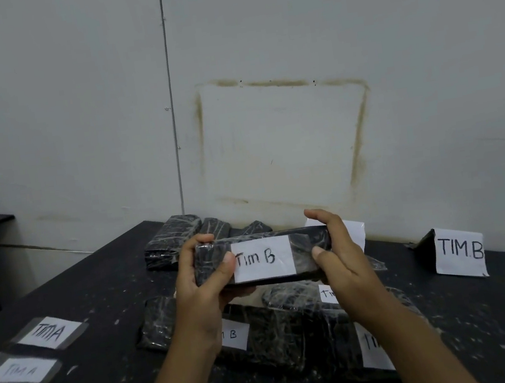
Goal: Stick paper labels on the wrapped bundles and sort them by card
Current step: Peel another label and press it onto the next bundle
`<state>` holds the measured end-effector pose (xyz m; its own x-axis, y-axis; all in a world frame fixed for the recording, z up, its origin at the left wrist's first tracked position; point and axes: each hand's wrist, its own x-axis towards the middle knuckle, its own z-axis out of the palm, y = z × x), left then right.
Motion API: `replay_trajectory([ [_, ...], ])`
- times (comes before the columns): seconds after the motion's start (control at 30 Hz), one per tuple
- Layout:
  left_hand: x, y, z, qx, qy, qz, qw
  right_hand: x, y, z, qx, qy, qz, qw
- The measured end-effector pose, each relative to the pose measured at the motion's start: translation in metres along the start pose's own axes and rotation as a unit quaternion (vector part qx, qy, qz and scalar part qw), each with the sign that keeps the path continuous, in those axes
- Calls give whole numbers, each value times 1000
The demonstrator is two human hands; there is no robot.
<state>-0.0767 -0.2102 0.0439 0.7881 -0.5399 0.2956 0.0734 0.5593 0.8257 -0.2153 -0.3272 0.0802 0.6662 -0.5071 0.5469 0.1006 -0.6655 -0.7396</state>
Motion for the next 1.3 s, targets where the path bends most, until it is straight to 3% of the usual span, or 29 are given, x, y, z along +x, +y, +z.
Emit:
replay_trajectory([
  [0.1,1,0,0,6,3,2,1000,0,-2,1,-58,-20,-6,998],
  [0.3,1,1,-1,7,4,-16,1000,-1,-4,-7,-31,-82,9,996],
  [0.63,1,2,-2,6,1,-7,1000,0,-2,1,-60,-49,-5,997],
  [0.83,0,3,0,0,-3,-9,1000,-2,-6,-7,11,-73,11,997],
  [1.07,-9,-2,12,-2,10,36,999,3,0,10,-12,117,8,993],
  [1.3,-14,-5,22,-35,14,40,998,5,3,16,22,226,-25,974],
])
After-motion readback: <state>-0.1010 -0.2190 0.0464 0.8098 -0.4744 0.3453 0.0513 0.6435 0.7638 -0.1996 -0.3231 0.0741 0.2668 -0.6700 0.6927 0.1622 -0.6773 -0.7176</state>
